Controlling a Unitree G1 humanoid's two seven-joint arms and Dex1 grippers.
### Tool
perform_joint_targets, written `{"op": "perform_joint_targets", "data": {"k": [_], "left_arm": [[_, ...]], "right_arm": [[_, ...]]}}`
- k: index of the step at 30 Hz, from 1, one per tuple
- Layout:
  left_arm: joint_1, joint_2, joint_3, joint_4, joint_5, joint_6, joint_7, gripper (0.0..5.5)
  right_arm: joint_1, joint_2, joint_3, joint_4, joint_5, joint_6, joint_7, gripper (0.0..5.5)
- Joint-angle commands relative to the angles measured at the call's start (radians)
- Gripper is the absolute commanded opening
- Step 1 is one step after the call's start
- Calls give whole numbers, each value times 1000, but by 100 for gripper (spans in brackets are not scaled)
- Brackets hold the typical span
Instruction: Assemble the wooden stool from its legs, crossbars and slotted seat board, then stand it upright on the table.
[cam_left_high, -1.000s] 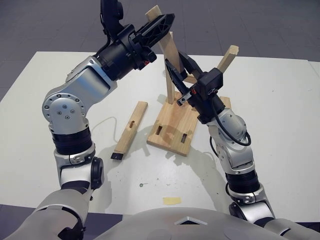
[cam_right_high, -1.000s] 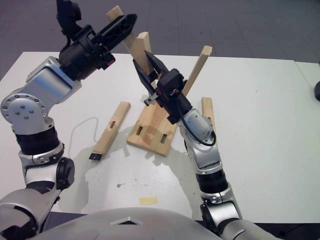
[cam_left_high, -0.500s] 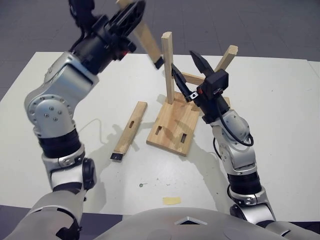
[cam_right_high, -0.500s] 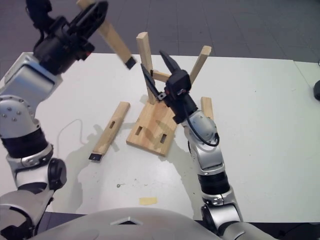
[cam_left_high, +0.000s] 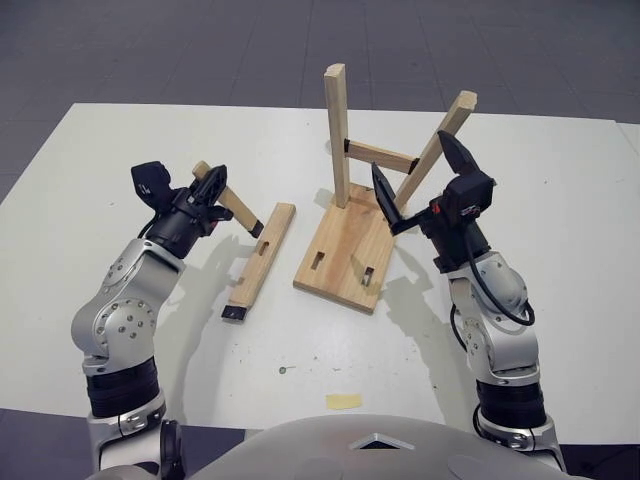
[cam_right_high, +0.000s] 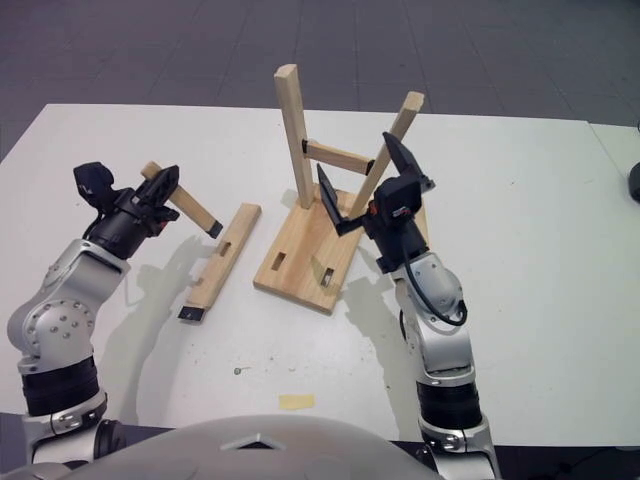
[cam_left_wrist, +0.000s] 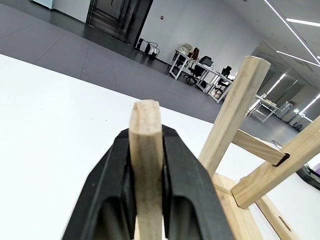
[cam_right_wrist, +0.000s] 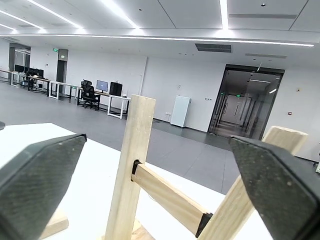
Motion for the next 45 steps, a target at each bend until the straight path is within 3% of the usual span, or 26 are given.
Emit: {"op": "perform_joint_targets", "data": {"k": [1,19,28,39,45], "left_arm": [[13,-25,-15,10,24,-18,-14,42],[62,-68,-61,64,137,-68,-45,42],[82,-5,-177,119,354,-208,-143,42],[235,0,-270,345,508,-425,-280,42],[258,13,-317,447,554,-447,-307,42]], "right_arm": [[-5,-3,-2,-13,3,15,-1,540],[11,6,6,-14,-10,15,-22,540],[1,13,24,-13,-21,4,-23,540],[-23,8,21,-5,-14,2,-15,540],[-35,5,21,-3,-16,3,-11,540]]}}
